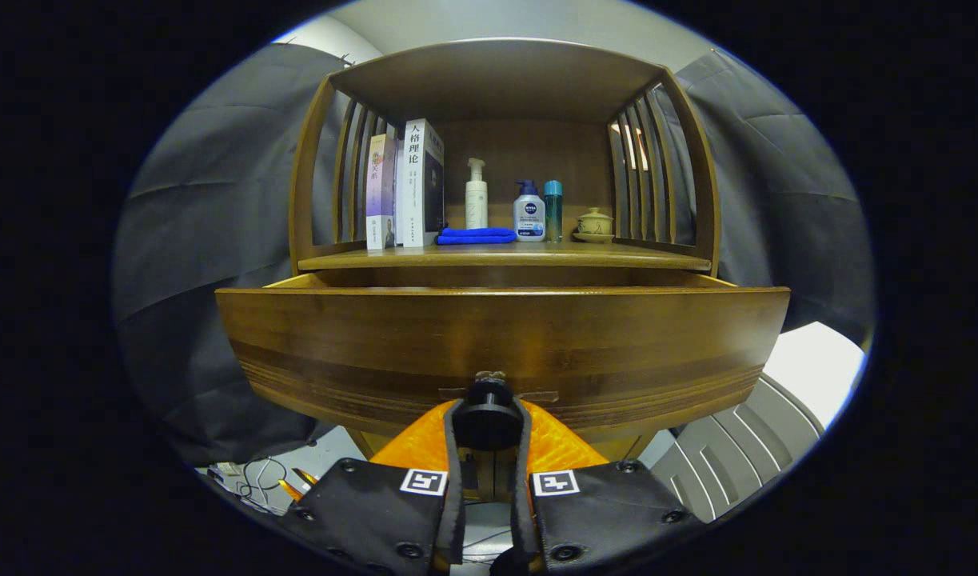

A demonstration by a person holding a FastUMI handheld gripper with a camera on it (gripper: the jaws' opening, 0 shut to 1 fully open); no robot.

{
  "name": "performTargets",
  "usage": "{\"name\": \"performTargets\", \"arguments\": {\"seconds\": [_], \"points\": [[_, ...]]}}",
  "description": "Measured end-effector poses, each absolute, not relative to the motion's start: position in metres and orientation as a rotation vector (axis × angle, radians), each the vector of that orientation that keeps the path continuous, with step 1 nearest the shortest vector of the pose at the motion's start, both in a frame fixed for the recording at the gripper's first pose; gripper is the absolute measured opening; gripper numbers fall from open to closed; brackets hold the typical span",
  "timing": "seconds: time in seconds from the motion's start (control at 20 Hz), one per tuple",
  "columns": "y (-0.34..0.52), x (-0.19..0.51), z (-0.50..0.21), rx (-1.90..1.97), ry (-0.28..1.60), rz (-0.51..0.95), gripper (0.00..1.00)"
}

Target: Pull open the drawer, take out the items inside it, and place them on the countertop above the cabinet.

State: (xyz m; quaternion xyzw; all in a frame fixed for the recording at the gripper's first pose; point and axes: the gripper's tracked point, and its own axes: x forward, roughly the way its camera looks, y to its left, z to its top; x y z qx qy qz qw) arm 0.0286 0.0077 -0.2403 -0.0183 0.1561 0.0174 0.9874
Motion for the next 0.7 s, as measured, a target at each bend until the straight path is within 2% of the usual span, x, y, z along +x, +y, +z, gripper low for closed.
{"name": "performTargets", "arguments": {"seconds": [0.7], "points": [[0.007, -0.005, -0.244, -0.064, 0.313, 0.055, 0.25]]}}
